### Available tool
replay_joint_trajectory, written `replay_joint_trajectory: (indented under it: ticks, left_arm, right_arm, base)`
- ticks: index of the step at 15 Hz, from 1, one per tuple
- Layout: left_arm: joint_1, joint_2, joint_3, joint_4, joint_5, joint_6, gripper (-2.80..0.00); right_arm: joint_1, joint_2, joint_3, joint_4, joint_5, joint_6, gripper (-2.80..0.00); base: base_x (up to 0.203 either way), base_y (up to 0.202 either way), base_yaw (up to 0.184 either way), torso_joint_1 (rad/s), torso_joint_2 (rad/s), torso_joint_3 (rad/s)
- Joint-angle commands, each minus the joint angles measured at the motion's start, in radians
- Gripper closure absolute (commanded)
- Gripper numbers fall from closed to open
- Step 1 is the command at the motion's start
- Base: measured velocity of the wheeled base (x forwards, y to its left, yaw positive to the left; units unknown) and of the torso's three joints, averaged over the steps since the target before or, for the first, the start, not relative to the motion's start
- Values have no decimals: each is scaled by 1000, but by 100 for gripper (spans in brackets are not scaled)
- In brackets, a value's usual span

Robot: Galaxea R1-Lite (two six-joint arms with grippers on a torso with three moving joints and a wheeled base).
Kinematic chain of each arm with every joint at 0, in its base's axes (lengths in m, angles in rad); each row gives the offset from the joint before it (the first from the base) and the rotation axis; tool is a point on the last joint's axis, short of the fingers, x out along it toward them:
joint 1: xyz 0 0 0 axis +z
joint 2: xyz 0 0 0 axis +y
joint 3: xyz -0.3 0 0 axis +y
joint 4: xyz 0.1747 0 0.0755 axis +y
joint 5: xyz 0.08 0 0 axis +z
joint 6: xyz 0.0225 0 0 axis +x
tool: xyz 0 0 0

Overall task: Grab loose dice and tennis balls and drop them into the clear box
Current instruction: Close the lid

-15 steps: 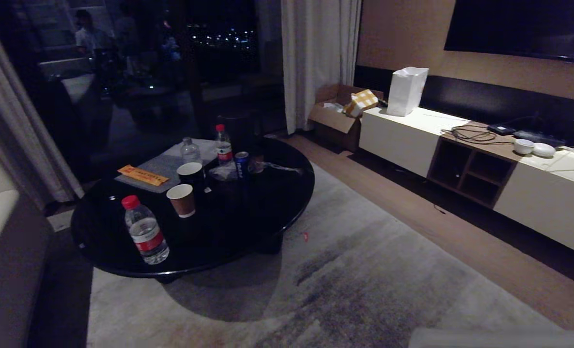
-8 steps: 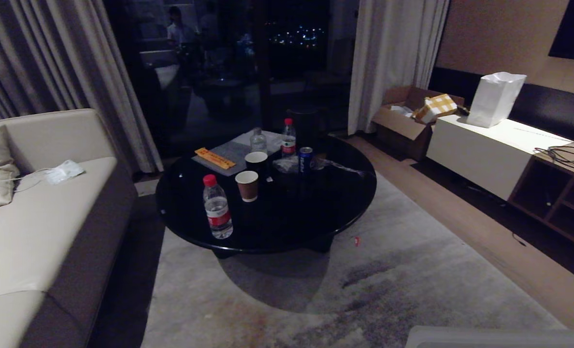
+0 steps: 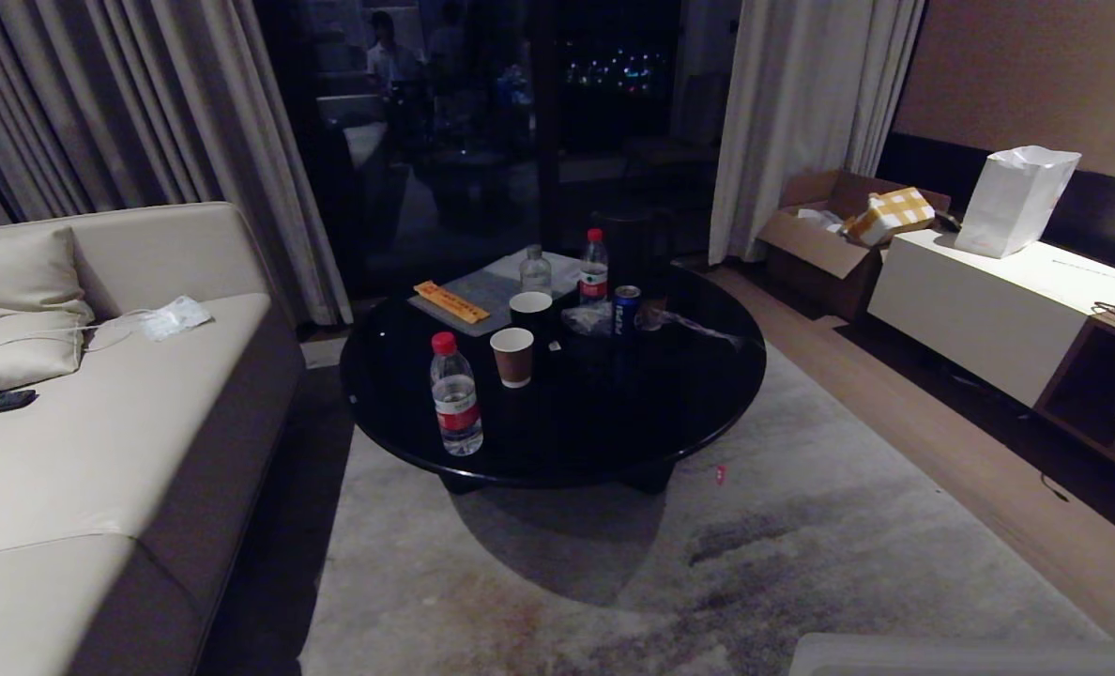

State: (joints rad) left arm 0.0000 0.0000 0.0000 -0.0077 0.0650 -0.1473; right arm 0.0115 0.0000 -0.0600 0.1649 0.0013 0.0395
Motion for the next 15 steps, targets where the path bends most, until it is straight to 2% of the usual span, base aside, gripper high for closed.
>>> replay_joint_trajectory:
  ticks: [1, 15]
  left_arm:
    - [0, 0, 2, 0, 1, -1, 0]
    - [0, 2, 2, -1, 1, -3, 0]
  right_arm:
    - [0, 2, 0, 1, 0, 0, 0]
    - [-1, 2, 0, 1, 0, 0, 0]
  base:
    - [0, 0, 0, 0, 0, 0]
    - [0, 0, 0, 0, 0, 0]
